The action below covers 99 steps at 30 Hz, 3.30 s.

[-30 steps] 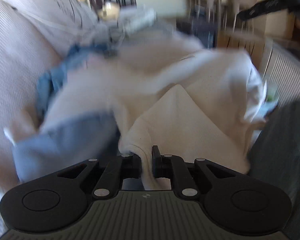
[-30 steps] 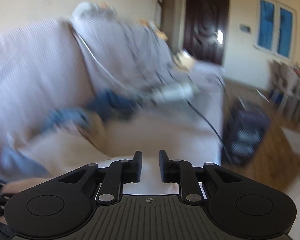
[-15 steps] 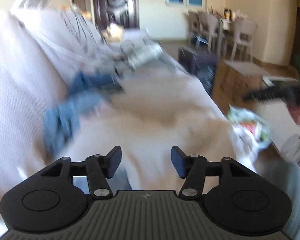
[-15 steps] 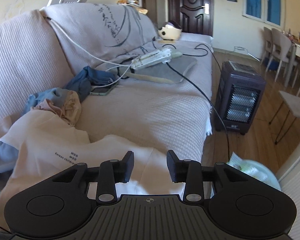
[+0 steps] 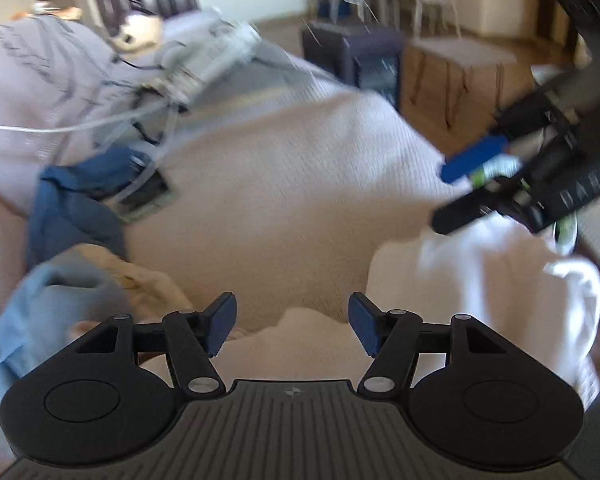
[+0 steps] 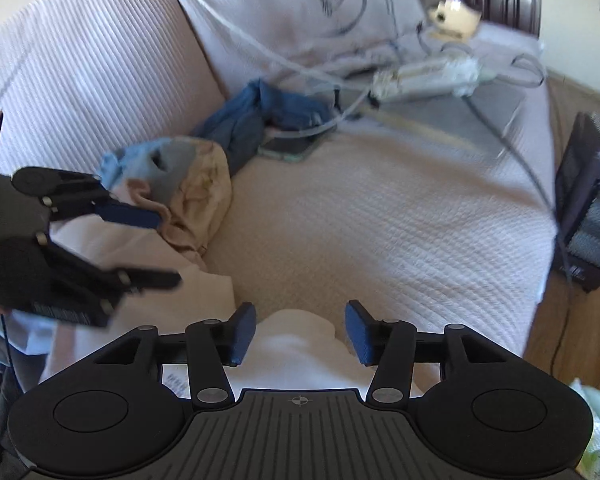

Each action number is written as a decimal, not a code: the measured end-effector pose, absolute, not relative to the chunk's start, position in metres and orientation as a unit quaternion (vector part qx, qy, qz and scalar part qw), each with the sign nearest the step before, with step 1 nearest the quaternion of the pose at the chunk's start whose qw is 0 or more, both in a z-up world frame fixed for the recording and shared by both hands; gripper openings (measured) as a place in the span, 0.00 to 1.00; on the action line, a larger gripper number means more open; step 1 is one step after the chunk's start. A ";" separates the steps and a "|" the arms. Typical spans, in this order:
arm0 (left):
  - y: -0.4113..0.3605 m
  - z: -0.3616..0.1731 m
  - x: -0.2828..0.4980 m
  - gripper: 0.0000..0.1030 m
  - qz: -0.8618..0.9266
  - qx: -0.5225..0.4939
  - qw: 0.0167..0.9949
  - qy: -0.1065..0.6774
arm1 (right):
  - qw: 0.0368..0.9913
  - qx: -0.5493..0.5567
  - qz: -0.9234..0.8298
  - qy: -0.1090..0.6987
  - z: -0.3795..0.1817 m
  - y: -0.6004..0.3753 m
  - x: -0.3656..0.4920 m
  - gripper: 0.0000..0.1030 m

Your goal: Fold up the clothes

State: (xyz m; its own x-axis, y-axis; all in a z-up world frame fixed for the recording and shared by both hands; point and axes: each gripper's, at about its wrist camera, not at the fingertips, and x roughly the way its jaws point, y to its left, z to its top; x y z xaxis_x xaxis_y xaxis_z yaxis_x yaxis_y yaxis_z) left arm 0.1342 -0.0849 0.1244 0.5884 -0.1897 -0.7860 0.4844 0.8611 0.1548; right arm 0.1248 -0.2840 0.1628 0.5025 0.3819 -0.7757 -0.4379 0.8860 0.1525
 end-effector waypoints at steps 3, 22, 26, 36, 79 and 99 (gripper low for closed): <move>-0.085 0.100 0.144 0.57 -0.183 0.196 0.856 0.441 | 0.846 -0.048 0.238 0.475 0.140 -0.276 0.147 0.55; -0.061 0.119 0.133 0.14 -0.179 0.133 0.889 0.399 | 0.858 -0.090 0.177 0.473 0.122 -0.268 0.117 0.16; -0.069 0.159 0.166 0.14 -0.162 0.120 0.916 0.347 | 0.896 -0.092 0.140 0.412 0.158 -0.275 0.123 0.15; -0.084 0.091 0.249 0.17 -0.121 0.152 0.893 0.406 | 0.902 -0.119 0.097 0.403 0.130 -0.273 0.202 0.16; 0.007 0.088 -0.079 0.73 -0.123 0.034 0.888 0.441 | 0.894 0.069 0.087 0.435 0.128 -0.342 -0.121 0.40; 0.002 0.071 -0.101 0.60 -0.117 0.014 0.884 0.452 | 0.872 0.172 0.057 0.455 0.052 -0.311 -0.113 0.41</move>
State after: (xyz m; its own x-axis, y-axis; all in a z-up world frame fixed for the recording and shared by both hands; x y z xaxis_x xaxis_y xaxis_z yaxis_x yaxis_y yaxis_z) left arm -0.1007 0.0020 0.0711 0.5634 -0.1945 -0.8029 0.2201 0.9721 -0.0810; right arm -0.1131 -0.3109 0.0518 0.5799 0.2565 -0.7732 0.0570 0.9341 0.3525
